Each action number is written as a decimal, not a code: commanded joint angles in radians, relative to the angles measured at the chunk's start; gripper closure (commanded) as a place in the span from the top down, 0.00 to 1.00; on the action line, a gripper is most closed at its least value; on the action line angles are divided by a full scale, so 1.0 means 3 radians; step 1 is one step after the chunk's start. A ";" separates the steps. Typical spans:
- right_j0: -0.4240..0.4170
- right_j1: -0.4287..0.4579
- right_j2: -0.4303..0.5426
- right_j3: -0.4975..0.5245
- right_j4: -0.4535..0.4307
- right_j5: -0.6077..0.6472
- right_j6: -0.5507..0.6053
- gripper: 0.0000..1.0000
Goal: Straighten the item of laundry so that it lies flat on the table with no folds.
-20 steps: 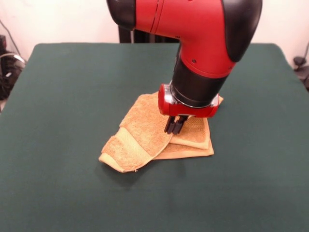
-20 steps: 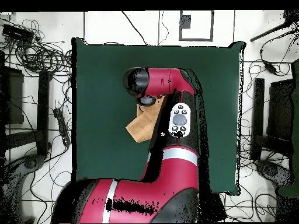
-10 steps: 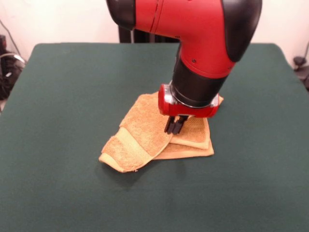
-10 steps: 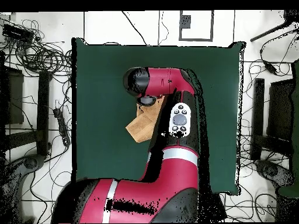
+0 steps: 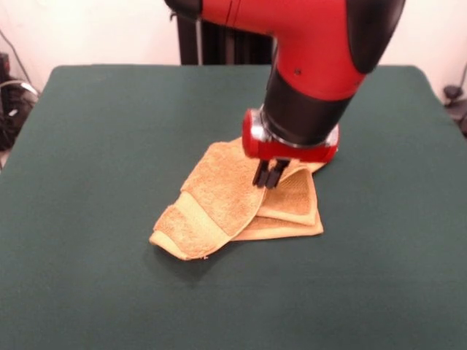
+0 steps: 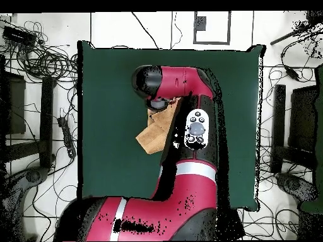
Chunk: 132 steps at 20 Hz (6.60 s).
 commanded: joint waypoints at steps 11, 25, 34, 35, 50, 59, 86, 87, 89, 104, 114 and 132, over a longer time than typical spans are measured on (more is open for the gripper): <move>-0.0080 -0.0282 0.0459 -0.0424 0.0279 0.1258 -0.0084 0.00; 0.0052 0.0254 0.0369 -0.0392 0.0004 0.0872 0.0111 0.00; 0.0113 0.0340 0.0332 -0.0462 0.0034 0.0831 0.0236 0.00; 0.0118 0.0349 0.0328 -0.0488 0.0036 0.0861 0.0235 0.00; 0.0087 0.0263 0.0348 -0.0220 0.0081 0.0600 0.0187 0.00; 0.0094 0.0257 0.0341 -0.0234 0.0057 0.0618 0.0142 0.00; 0.0080 0.0246 0.0351 -0.0251 0.0014 0.0670 0.0052 0.00; 0.0080 0.0245 0.0351 -0.0250 0.0010 0.0667 0.0050 0.00; 0.0075 0.0242 0.0357 -0.0235 0.0012 0.0651 0.0049 0.00; 0.0002 0.0211 0.0417 -0.0081 0.0013 0.0448 -0.0031 0.00; -0.0003 0.0207 0.0417 -0.0071 0.0009 0.0429 -0.0063 0.00; -0.0111 0.0180 0.0529 0.0104 0.0069 0.0233 -0.0101 0.00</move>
